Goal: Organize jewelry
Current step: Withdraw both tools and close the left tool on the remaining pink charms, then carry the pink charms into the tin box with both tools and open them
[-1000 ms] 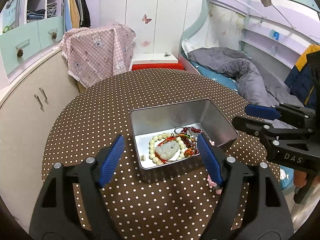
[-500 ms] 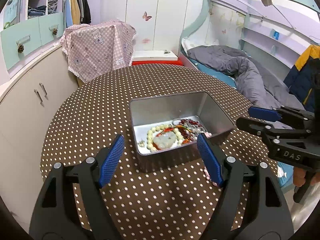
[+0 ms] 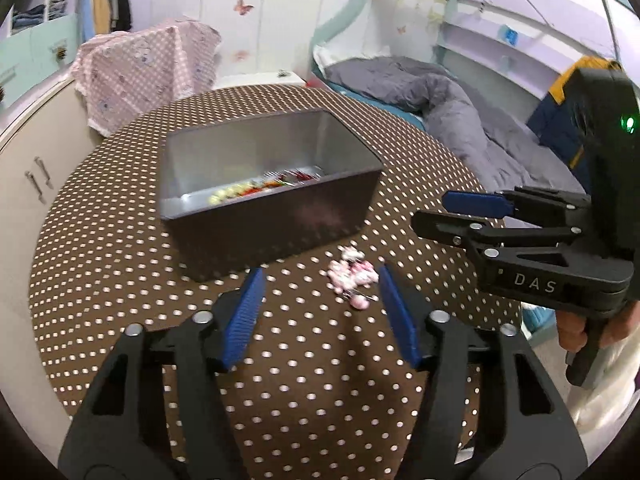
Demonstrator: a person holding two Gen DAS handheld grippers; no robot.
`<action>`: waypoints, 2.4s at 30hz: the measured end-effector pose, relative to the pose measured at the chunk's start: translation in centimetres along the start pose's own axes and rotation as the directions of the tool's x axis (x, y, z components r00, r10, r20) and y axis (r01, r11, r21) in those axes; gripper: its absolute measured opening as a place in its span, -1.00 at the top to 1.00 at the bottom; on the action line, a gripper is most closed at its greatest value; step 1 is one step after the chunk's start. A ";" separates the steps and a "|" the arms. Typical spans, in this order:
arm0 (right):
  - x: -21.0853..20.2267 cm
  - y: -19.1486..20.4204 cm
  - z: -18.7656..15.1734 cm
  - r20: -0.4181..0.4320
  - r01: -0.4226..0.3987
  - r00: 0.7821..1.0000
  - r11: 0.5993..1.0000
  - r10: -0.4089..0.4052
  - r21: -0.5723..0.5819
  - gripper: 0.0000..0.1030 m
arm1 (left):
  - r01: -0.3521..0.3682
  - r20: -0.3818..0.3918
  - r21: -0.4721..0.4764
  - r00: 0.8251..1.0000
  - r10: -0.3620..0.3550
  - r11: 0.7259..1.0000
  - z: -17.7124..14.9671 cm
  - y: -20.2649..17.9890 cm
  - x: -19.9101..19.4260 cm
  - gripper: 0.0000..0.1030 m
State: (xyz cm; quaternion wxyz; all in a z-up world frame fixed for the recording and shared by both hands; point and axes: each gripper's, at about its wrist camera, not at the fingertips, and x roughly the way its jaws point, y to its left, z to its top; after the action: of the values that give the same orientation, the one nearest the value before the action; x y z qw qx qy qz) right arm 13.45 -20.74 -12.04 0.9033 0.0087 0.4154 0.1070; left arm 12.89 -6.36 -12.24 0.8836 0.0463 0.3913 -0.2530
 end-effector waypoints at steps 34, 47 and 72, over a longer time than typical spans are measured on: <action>3.6 4.6 -0.4 -0.099 -0.096 0.992 0.984 0.082 -0.149 0.62 | -0.059 -0.001 -0.048 0.998 0.059 0.997 -0.7 1.9 0.0 0.77; 2.2 3.6 -0.1 -0.058 -0.070 0.996 0.988 0.063 -0.135 0.71 | -0.056 0.044 -0.060 0.997 0.059 0.997 -0.5 2.4 -1.3 0.77; -0.4 4.7 5.3 0.106 -0.064 0.991 0.984 0.083 -0.168 0.71 | -0.081 0.193 -0.059 0.977 0.091 0.995 3.5 3.1 -4.1 0.77</action>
State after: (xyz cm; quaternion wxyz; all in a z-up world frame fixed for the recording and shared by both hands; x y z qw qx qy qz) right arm 16.31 -15.81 -7.72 0.9183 -0.0444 0.3530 0.1736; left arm 14.42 -2.97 -7.30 0.9287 0.0155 0.3067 -0.2080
